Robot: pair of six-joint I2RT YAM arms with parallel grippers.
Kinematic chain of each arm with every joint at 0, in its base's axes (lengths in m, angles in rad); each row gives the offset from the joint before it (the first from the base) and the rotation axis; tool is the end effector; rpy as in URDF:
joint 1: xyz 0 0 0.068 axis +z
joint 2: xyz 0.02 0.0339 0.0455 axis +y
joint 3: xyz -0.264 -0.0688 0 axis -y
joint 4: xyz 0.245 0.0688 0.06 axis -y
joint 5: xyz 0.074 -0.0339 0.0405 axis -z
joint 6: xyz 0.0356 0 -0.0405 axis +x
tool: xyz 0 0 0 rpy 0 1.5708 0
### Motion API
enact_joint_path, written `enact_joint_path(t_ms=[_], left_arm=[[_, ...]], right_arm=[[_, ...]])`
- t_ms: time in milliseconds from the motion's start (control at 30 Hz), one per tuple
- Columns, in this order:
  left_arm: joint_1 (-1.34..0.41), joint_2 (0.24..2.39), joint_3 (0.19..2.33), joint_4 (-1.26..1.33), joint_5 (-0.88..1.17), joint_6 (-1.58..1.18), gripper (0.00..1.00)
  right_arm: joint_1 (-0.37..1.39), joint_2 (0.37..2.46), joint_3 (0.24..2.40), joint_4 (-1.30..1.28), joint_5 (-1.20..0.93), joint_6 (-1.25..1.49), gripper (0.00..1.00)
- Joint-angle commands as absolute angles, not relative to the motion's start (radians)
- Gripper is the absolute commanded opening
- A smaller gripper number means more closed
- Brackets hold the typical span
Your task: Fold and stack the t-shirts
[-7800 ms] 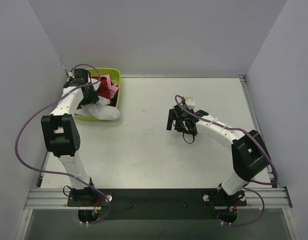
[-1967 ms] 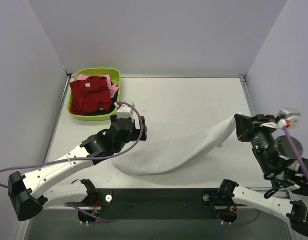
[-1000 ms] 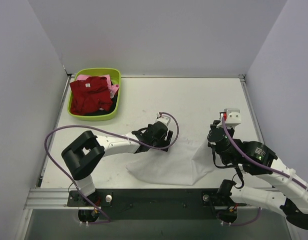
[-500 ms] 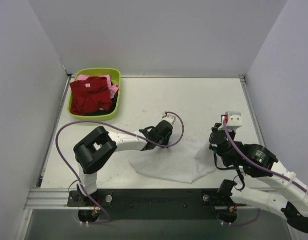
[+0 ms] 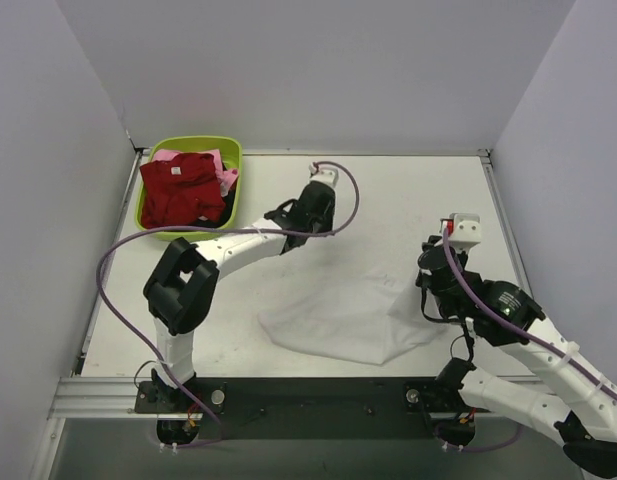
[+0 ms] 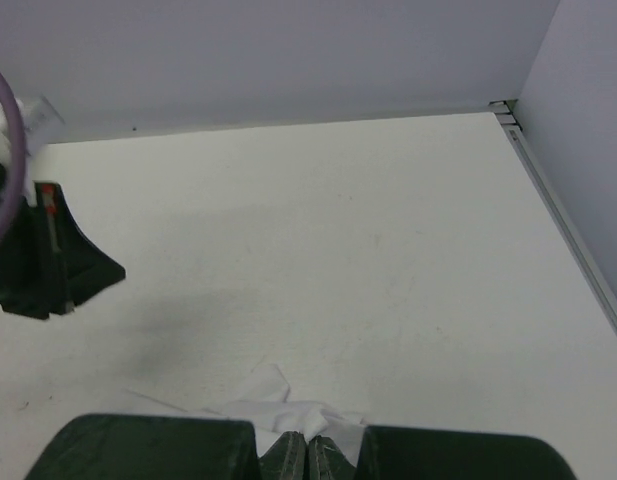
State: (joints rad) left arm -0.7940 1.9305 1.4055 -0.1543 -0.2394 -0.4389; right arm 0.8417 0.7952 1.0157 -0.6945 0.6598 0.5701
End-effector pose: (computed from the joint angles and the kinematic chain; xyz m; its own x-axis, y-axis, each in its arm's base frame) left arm 0.3141 -0.3075 0.2215 -0.6381 0.0603 -0.7676 0.3229 0.9259 -0.1958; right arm 0.1175 0.0988 0.3675 -0.3779 0.2170 -0.9000 -0.0261 0.9693 0.2447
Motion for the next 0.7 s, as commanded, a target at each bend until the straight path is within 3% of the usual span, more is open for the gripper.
enact_joint_path(t_ms=[0, 133, 233, 300, 333, 467, 667], left_arm=[[-0.729, 1.896, 1.564, -0.216, -0.256, -0.382, 0.0], [-0.724, 1.887, 1.549, -0.245, -0.198, -0.382, 0.01], [-0.752, 1.881, 1.475, -0.217, -0.143, -0.403, 0.42], [-0.775, 1.864, 1.427, -0.187, -0.12, -0.411, 0.49], [-0.802, 1.861, 1.392, -0.161, -0.111, -0.417, 0.58], [-0.842, 1.881, 1.358, -0.112, -0.032, -0.451, 0.64], [-0.891, 1.977, 1.371, -0.074, 0.03, -0.486, 0.62]], right_arm=[[0.792, 0.833, 1.002, -0.588, 0.588, 0.512, 0.0], [0.79, 0.83, 0.982, -0.58, 0.577, 0.506, 0.0], [0.788, 0.825, 0.96, -0.578, 0.58, 0.505, 0.0], [0.785, 0.824, 0.95, -0.578, 0.578, 0.502, 0.0], [0.785, 0.821, 0.946, -0.578, 0.575, 0.503, 0.0], [0.782, 0.815, 0.933, -0.578, 0.563, 0.499, 0.0], [0.776, 0.801, 0.908, -0.584, 0.563, 0.495, 0.0]])
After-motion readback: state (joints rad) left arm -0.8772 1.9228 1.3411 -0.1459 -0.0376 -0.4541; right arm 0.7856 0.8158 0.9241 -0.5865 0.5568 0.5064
